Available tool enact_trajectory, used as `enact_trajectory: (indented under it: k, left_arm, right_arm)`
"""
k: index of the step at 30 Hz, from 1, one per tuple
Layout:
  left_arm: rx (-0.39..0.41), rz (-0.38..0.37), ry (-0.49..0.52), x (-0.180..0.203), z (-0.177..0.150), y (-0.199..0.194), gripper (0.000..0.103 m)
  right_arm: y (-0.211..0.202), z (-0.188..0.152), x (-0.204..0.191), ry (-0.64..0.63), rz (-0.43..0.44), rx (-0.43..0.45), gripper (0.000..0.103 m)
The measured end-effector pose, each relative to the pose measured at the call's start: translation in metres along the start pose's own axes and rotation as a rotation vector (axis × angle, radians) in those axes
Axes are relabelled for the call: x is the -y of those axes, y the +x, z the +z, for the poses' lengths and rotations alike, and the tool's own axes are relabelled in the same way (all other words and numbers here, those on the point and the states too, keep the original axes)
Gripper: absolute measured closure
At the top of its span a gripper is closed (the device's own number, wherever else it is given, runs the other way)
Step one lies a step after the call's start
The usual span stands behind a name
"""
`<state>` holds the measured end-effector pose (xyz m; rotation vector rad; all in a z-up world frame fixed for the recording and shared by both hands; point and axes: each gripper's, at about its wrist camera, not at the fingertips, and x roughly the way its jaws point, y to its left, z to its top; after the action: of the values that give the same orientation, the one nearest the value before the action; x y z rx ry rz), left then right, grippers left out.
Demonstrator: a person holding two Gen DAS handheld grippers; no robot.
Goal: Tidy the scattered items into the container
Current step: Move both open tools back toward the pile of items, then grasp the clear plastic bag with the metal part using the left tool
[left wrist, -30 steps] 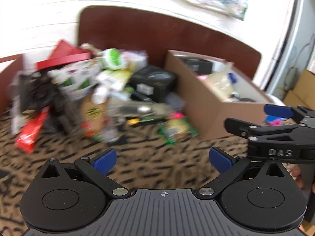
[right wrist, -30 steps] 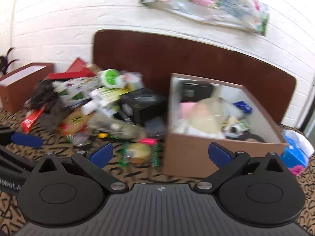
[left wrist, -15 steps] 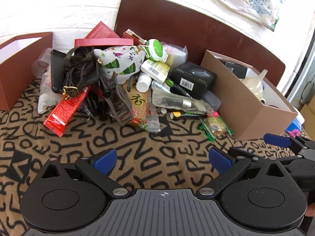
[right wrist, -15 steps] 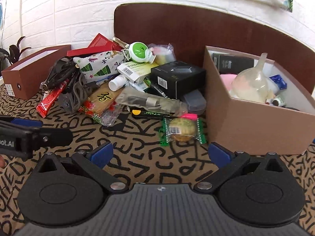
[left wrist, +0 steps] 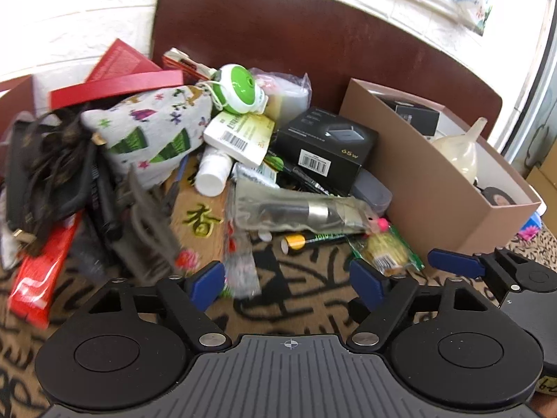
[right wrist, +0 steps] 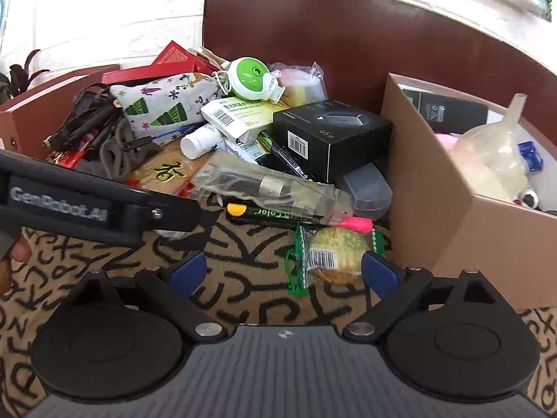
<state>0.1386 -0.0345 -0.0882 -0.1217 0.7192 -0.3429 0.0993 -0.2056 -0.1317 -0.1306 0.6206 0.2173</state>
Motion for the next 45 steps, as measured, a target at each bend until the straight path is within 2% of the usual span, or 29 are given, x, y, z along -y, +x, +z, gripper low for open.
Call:
enact_trajectory:
  k: [9,14,18,20,22,24,26,30,33,36,37,41,43,45]
  left_arm:
    - [0.024,0.016,-0.013,-0.003,0.03,0.04,0.015]
    - [0.025,0.066,0.01,-0.009,0.046,0.064,0.012]
    - [-0.021,0.083,0.041,-0.009,0.053,0.085,0.006]
    - [-0.035,0.082,0.089,-0.004,0.051,0.089,0.006]
    - [-0.051,0.049,0.109,-0.002,0.046,0.09,0.013]
    - [-0.049,0.051,0.121,-0.001,0.041,0.088,0.017]
    - [-0.06,0.036,0.083,-0.003,0.037,0.082,0.021]
    - [-0.063,0.007,0.053,-0.004,0.025,0.062,0.026]
    - [-0.094,-0.002,0.05,0.004,0.008,0.045,0.028]
    - [-0.155,-0.033,0.017,0.007,-0.019,0.033,0.026]
    - [-0.142,-0.038,0.013,0.009,-0.026,0.026,0.023]
    - [-0.132,-0.055,0.002,0.014,-0.048,-0.005,0.021]
    - [-0.13,-0.097,-0.029,0.01,-0.053,-0.018,0.02]
    - [-0.104,-0.093,-0.024,0.008,-0.052,-0.03,0.016]
  right_arm:
    - [0.037,0.015,0.007,0.021,-0.013,0.026,0.008]
    - [0.061,0.025,0.009,0.016,-0.028,0.029,0.007]
    - [0.083,0.03,0.014,0.04,-0.024,0.015,0.005]
    - [0.089,0.032,0.018,0.058,0.03,-0.001,0.003]
    - [0.087,0.033,0.014,0.017,0.083,-0.028,0.004]
    - [0.084,0.028,0.004,-0.083,0.067,-0.064,0.005]
    - [0.077,0.02,-0.001,-0.14,0.053,-0.072,0.006]
    - [0.054,0.01,0.001,-0.14,0.069,-0.079,0.011]
    - [0.038,0.002,0.001,-0.145,0.086,-0.09,0.014]
    - [0.018,-0.009,0.001,-0.147,0.103,-0.088,0.015]
    - [0.011,-0.014,-0.001,-0.158,0.118,-0.099,0.015]
    - [-0.011,-0.032,-0.009,-0.181,0.167,-0.131,0.016]
    - [-0.02,-0.035,-0.007,-0.168,0.166,-0.127,0.017]
    - [-0.029,-0.035,-0.001,-0.137,0.142,-0.098,0.016]
